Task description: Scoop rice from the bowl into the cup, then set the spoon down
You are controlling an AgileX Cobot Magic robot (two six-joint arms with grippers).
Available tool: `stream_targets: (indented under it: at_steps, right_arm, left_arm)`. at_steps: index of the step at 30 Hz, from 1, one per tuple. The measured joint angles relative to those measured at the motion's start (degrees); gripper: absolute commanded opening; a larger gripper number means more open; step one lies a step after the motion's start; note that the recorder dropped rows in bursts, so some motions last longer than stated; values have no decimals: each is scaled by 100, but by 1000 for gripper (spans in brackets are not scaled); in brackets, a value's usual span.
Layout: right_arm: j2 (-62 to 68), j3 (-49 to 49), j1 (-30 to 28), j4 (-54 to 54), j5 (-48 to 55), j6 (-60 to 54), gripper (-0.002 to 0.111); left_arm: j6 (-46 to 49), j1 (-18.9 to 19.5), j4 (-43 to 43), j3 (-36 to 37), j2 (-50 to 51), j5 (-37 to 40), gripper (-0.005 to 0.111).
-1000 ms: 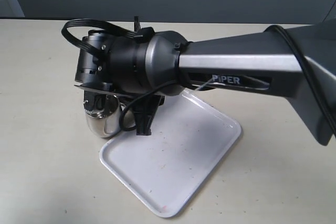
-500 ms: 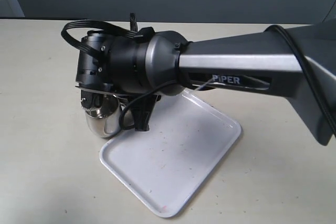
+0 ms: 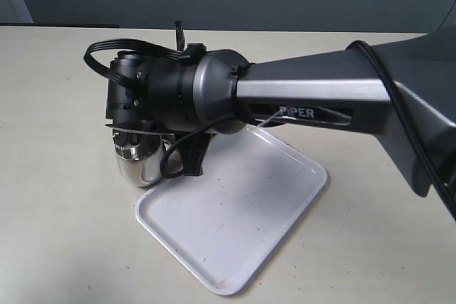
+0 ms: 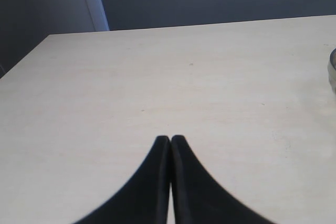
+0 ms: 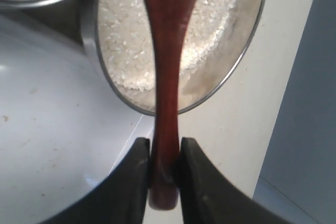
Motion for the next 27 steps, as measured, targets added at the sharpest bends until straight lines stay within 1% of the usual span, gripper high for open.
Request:
stream_targets:
  at_steps: [27]
  right_arm:
    - [0,0,-10,64,48,139,-1]
  left_arm:
    - [0,0,0,0,0,0,0]
